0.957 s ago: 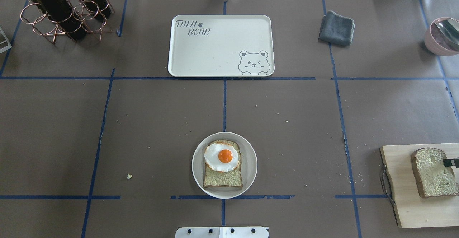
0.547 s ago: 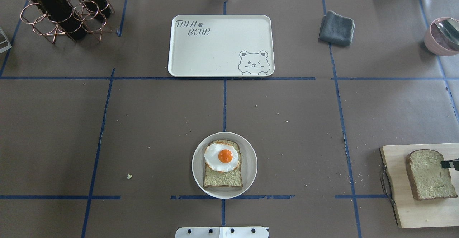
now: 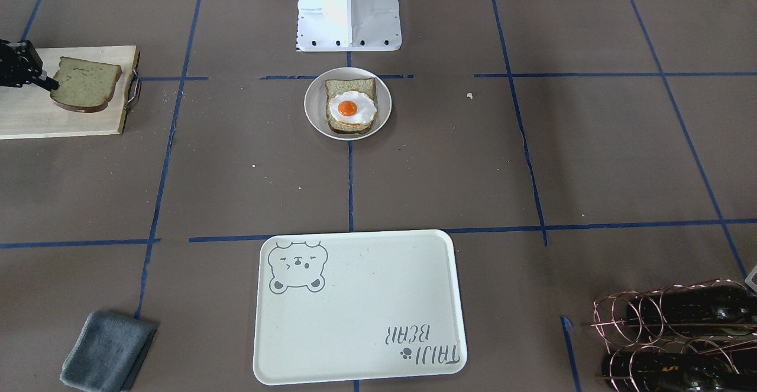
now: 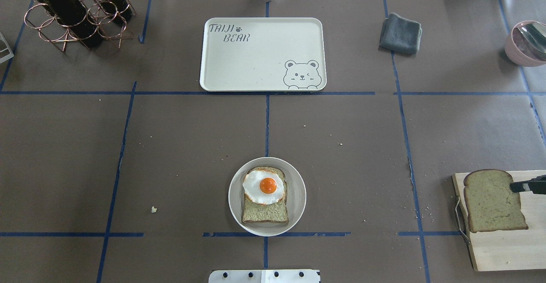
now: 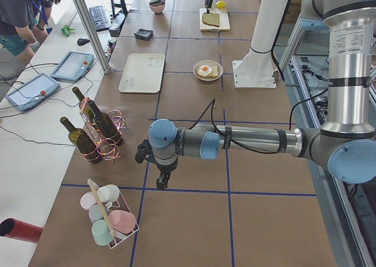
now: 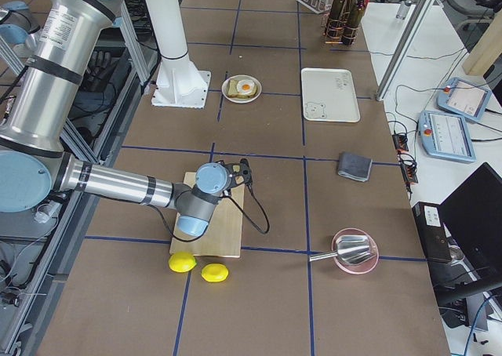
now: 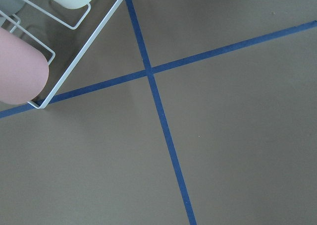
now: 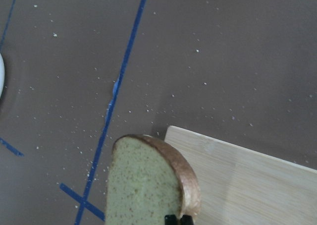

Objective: Make sandwich and place on tray
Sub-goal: 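Lift the bread slice with the right gripper and carry it over the egg toast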

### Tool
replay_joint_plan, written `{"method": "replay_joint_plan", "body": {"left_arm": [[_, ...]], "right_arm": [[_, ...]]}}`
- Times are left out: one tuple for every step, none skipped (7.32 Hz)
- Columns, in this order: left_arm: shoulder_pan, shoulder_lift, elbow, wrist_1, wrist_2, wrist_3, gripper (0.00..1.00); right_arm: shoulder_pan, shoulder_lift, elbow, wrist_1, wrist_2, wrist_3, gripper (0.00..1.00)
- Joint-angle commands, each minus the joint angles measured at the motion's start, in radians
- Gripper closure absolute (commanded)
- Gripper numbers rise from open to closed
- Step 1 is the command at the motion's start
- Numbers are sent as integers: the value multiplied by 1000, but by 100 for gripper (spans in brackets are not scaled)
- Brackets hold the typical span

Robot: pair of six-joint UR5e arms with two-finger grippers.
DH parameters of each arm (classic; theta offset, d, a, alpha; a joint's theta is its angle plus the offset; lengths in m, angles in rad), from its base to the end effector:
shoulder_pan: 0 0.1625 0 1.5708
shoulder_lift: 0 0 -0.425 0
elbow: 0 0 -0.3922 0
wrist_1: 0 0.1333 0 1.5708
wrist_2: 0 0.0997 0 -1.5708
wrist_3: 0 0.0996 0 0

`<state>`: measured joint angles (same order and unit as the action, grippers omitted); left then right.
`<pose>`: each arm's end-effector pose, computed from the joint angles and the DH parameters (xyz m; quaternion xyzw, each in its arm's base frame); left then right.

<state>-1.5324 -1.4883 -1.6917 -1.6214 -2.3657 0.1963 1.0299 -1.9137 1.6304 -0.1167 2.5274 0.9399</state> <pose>-0.0444 -0.4644 0.6316 0.0714 0.3822 0.1250 0.9128 -0.1230 -0.3056 0.6029 0.1033 -0.6141 -0.1026 0.7757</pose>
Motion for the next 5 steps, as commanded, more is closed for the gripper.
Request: {"method": "replay_joint_plan", "body": {"left_arm": [[0, 6, 1, 2, -1, 0, 0], [0, 9, 1, 2, -1, 0, 0], [0, 11, 1, 2, -1, 0, 0], [0, 11, 1, 2, -1, 0, 0], [0, 11, 3, 2, -1, 0, 0]], "right_arm": [[2, 172, 22, -6, 2, 206, 100], [-16, 262, 20, -9, -1, 300, 100], [-43, 341, 19, -11, -21, 365, 100], [-103, 437, 20, -65, -79, 406, 100], [-175, 517, 23, -148, -161, 411, 100]]}}
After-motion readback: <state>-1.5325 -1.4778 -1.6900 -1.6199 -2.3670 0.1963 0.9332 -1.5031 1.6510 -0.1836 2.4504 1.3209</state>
